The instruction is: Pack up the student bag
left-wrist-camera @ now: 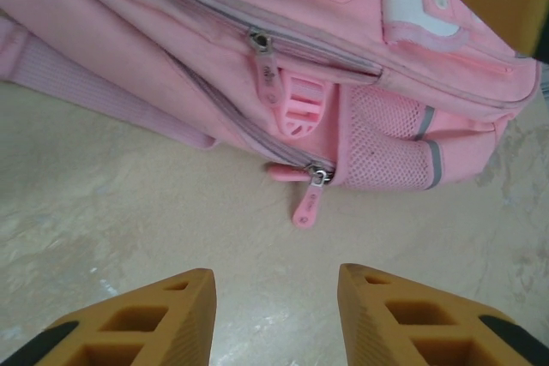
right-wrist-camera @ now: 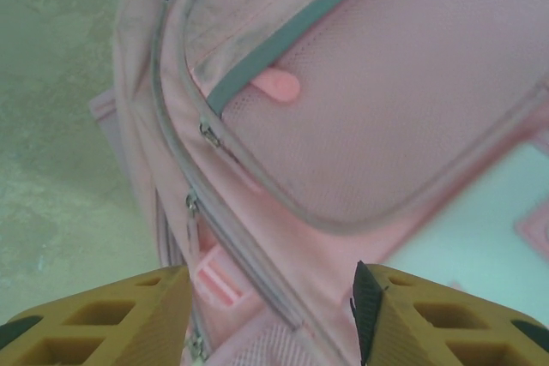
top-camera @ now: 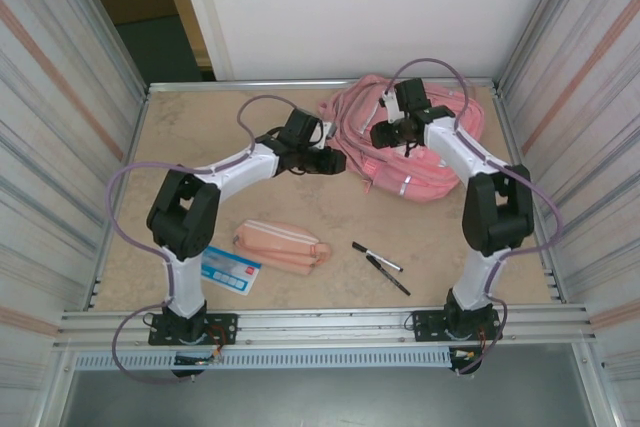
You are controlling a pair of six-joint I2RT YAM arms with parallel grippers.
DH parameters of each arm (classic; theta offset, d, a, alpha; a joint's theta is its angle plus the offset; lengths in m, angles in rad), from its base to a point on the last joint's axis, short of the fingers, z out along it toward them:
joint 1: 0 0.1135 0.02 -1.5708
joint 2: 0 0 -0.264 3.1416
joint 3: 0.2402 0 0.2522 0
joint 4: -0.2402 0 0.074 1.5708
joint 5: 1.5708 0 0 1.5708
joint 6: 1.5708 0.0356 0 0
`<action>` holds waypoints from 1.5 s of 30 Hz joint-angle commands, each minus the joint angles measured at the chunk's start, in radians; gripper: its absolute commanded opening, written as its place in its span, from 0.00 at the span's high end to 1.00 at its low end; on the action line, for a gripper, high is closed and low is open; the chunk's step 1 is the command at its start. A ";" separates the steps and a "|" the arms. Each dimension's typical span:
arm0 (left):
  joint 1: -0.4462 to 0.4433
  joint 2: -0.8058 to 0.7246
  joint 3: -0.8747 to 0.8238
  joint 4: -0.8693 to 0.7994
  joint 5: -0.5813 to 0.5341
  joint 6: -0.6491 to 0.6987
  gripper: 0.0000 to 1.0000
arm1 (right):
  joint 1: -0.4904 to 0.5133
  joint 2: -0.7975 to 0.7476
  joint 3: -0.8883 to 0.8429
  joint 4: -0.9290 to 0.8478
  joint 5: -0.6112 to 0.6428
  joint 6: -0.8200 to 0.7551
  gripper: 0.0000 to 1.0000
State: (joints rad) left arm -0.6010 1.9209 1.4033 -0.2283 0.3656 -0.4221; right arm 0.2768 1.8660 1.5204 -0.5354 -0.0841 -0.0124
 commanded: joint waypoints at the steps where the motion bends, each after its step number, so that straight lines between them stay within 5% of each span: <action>1: 0.014 -0.086 -0.072 0.024 -0.019 0.028 0.59 | 0.005 0.087 0.082 -0.100 -0.004 -0.135 0.46; 12: 0.024 -0.300 -0.312 0.059 -0.029 0.094 0.58 | 0.116 0.299 0.250 0.078 0.149 -0.389 0.41; 18: 0.022 -0.367 -0.411 0.143 -0.017 0.081 0.59 | 0.147 0.400 0.315 0.108 0.328 -0.477 0.54; 22: 0.009 -0.384 -0.456 0.202 -0.029 0.094 0.59 | 0.174 0.336 0.255 0.135 0.260 -0.480 0.80; 29: 0.007 -0.353 -0.424 0.216 -0.043 0.092 0.58 | 0.224 0.181 0.127 0.180 0.038 -0.494 0.97; 38: -0.052 -0.206 -0.328 0.300 -0.050 0.024 0.55 | 0.245 0.064 0.066 0.212 -0.123 -0.236 1.00; 45: -0.065 -0.121 -0.278 0.260 -0.166 -0.023 0.54 | 0.254 -0.013 -0.010 0.236 -0.221 -0.166 1.00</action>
State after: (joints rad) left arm -0.6720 1.7679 1.0904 0.0273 0.2821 -0.4076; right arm 0.4995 1.9438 1.5261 -0.3313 -0.2008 -0.2436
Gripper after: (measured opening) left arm 0.454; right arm 0.102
